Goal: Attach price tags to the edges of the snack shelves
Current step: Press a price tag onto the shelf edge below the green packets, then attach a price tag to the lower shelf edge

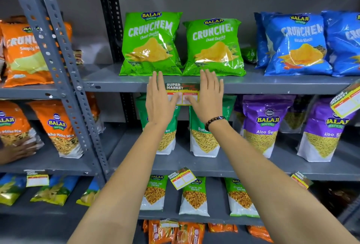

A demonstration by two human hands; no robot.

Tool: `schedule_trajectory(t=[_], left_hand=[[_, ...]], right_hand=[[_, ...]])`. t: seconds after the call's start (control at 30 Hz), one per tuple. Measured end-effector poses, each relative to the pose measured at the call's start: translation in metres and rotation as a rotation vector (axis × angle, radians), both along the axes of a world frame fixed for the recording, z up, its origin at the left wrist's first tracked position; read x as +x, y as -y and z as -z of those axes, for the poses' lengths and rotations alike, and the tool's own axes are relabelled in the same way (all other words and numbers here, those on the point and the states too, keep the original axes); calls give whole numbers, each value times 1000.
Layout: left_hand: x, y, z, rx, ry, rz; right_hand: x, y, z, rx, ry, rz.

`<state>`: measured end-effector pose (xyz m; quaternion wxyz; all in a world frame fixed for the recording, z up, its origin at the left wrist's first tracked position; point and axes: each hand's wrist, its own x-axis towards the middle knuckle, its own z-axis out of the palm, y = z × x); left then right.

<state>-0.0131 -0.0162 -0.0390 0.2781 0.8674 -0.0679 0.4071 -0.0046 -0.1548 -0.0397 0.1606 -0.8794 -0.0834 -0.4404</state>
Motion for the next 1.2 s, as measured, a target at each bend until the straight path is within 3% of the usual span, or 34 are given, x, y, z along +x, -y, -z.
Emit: schedule_trajectory(t=[0.17, 0.37, 0.53, 0.73, 0.9, 1.03, 1.2], left_hand=[[-18, -8, 91, 75, -67, -73], [-32, -28, 203, 218, -347, -99], [-31, -39, 260, 252, -538, -20], [-15, -36, 302, 287, -620, -20], [-4, -31, 313, 199, -629, -28], [-1, -33, 311, 101, -623, -14], [-8, -42, 307, 128, -531, 81]], right_hand=[[-24, 2, 87, -308, 83, -127], [-30, -3, 179, -531, -254, -118], [-18, -6, 224, -623, -438, -62], [-3, -6, 253, -601, -503, -48], [5, -13, 259, -534, -483, -54], [10, -13, 263, -388, -498, -113], [-4, -7, 280, -202, -559, -170]])
